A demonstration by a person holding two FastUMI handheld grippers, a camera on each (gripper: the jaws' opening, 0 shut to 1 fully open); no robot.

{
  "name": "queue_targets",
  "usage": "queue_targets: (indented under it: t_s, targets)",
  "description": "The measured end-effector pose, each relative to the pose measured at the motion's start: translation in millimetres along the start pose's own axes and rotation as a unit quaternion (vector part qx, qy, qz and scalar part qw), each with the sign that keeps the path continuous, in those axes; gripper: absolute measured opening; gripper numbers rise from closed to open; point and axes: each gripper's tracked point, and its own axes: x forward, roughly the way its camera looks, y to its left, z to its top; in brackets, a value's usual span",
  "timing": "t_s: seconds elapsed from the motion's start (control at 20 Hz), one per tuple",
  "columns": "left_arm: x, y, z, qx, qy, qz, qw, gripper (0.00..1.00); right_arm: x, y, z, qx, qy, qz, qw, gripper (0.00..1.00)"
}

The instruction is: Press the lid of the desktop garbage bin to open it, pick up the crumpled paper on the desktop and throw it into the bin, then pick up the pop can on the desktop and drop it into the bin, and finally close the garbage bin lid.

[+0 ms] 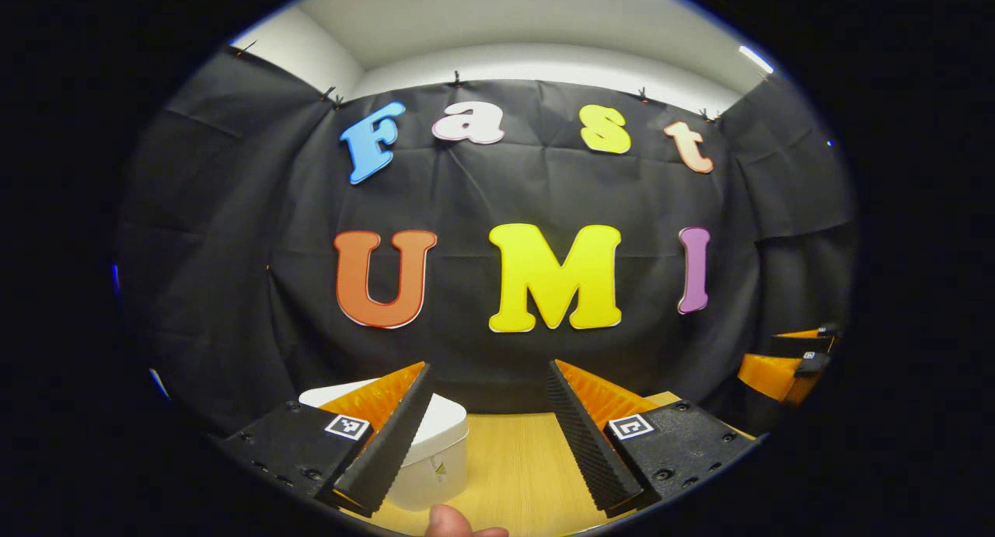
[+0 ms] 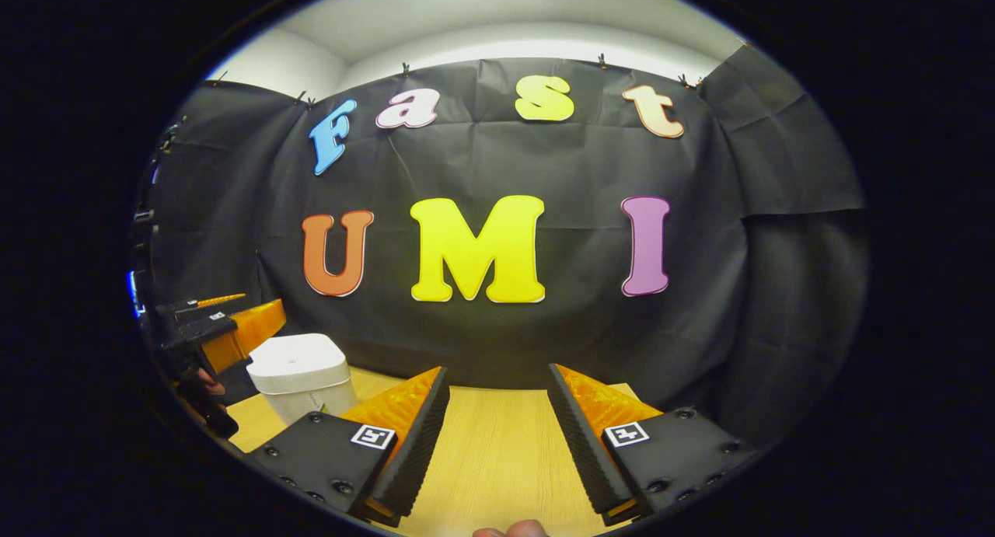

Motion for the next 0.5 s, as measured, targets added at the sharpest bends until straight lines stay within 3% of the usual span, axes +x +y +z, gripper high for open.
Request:
queue_targets:
  t_s: [0.1,0.45,0.5]
  targets:
    - [-10,-11,-3,0.012,-0.003,-0.007,1.000,0.95,-3,3,7,0.003,-0.013,-0.004,1.000,0.82]
    - [-15,-18,-6,-0.020,0.003,-0.008,1.000,0.96,-7,9,15,-0.005,-0.030,-0.010,1.000,0.83]
    - [-15,-17,-7,-0.021,0.004,-0.007,1.000,1.00,-6,10,15,-0.005,-0.029,-0.009,1.000,0.83]
